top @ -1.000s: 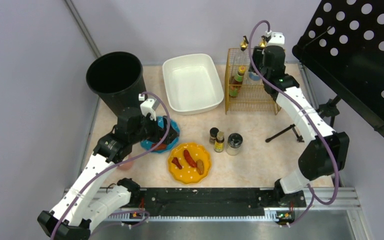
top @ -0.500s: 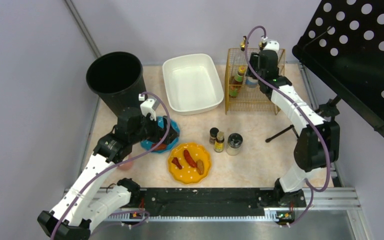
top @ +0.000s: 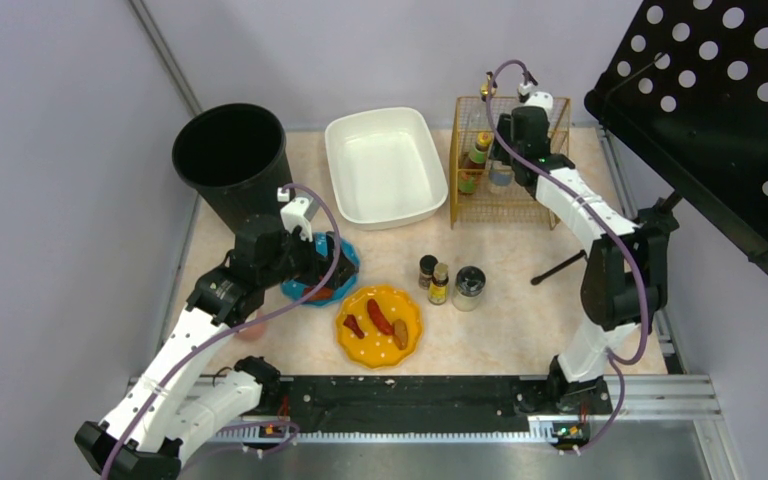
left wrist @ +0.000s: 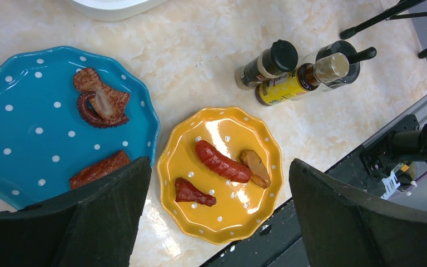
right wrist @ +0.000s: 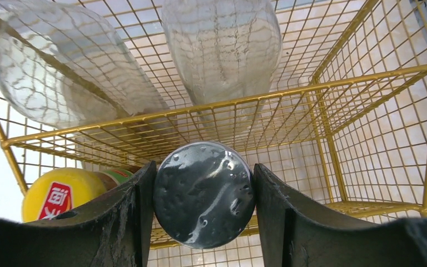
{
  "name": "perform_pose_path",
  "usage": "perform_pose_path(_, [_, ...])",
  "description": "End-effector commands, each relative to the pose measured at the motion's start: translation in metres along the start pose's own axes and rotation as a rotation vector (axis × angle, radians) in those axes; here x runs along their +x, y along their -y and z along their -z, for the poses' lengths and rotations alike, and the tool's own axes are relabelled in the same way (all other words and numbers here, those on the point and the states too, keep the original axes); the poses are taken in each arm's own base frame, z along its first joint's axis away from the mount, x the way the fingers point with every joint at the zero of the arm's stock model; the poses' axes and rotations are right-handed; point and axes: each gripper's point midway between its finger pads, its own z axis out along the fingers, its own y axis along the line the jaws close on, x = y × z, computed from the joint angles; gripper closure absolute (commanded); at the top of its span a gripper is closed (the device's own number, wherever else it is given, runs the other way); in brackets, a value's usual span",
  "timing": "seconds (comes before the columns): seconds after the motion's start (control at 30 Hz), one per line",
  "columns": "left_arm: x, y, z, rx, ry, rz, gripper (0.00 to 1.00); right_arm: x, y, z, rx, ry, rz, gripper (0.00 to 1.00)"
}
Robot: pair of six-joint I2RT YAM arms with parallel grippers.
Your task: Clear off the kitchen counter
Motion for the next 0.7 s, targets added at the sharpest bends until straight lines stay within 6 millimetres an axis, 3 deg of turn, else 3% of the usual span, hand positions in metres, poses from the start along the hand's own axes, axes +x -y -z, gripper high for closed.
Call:
perform_pose_path(0.0, [-0.003, 0.004, -0.001, 0.018, 0.011, -0.007, 0.02, -0.024, 0.0, -0.007, -0.006, 0.093, -0.058, 0.99])
perform_pose_path(0.17, [-0.003, 0.003, -0.001, 0.017, 0.011, -0.007, 0.02, -0.016, 0.003, -0.012, 0.004, 0.075, -0.06, 0.82])
perform_pose_path(0.33, [-0.003, 0.004, -0.001, 0.018, 0.011, -0.008, 0.02, -0.017, 0.002, -0.01, 0.002, 0.074, -0.067, 0.51])
perform_pose_path(0.5, [-0.003, 0.003, -0.001, 0.015, 0.011, -0.007, 0.02, -0.027, 0.003, 0.0, 0.001, 0.096, -0.083, 0.37])
perform_pose_path(0.67, [-0.003, 0.003, -0.001, 0.014, 0.011, -0.007, 0.02, -0.043, 0.003, 0.015, -0.009, 0.129, -0.097, 0.29])
